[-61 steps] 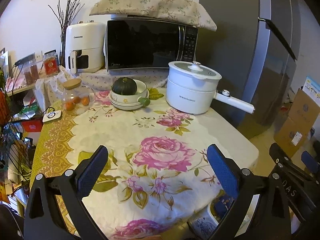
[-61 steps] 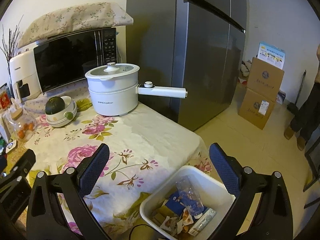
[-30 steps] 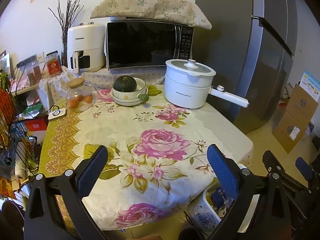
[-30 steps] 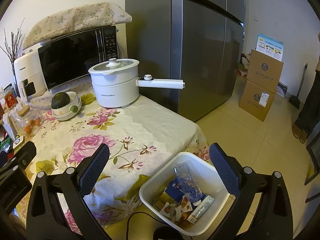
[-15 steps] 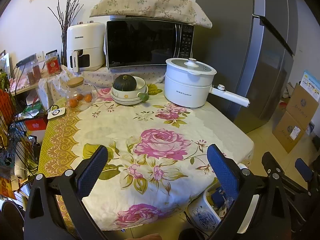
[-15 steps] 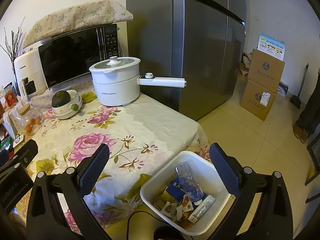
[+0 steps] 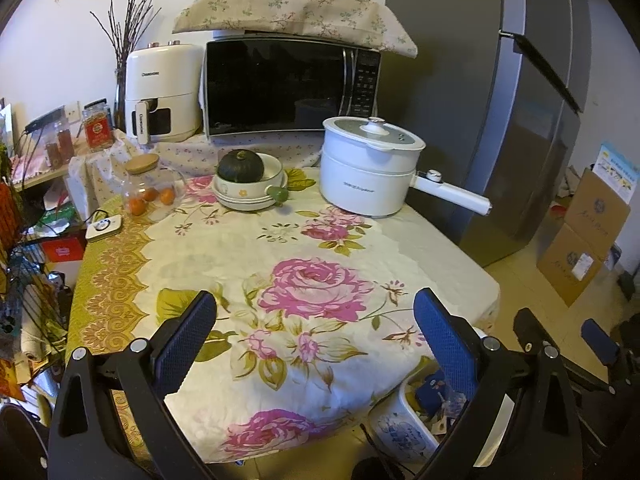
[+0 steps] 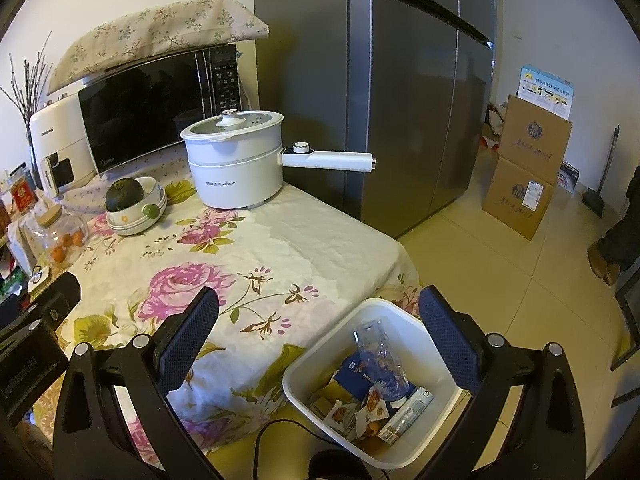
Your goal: Collect trash
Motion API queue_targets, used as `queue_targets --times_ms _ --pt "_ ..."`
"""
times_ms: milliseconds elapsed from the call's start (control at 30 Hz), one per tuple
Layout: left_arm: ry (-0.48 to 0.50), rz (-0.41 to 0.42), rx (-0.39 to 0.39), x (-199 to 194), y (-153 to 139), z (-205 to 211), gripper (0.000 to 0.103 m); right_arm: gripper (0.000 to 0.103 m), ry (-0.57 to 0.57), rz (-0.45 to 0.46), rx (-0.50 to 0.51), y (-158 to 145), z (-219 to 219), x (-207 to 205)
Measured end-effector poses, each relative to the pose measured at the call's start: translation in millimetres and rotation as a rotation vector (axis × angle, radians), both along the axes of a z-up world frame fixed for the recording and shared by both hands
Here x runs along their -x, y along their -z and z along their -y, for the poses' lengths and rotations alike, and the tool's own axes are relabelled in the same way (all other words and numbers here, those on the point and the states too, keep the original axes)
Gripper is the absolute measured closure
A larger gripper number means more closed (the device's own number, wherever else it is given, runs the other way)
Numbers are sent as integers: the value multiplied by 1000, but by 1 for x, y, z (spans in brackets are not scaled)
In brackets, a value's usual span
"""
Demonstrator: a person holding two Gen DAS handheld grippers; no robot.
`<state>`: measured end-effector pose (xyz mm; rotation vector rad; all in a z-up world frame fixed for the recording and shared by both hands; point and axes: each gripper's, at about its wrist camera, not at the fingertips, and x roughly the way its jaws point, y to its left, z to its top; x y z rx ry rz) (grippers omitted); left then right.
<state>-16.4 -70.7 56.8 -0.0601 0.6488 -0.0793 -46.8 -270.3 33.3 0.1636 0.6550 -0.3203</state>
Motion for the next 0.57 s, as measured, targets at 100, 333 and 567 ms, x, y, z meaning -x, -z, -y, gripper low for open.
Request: queue_targets --times_ms 100,333,567 --pt "10 12 3 1 -1 1 15 7 0 0 0 0 0 0" --pt "19 -11 -20 -3 3 6 17 7 16 14 6 -1 4 2" --pt "9 -34 -23 -3 4 7 10 7 26 19 5 -2 6 2"
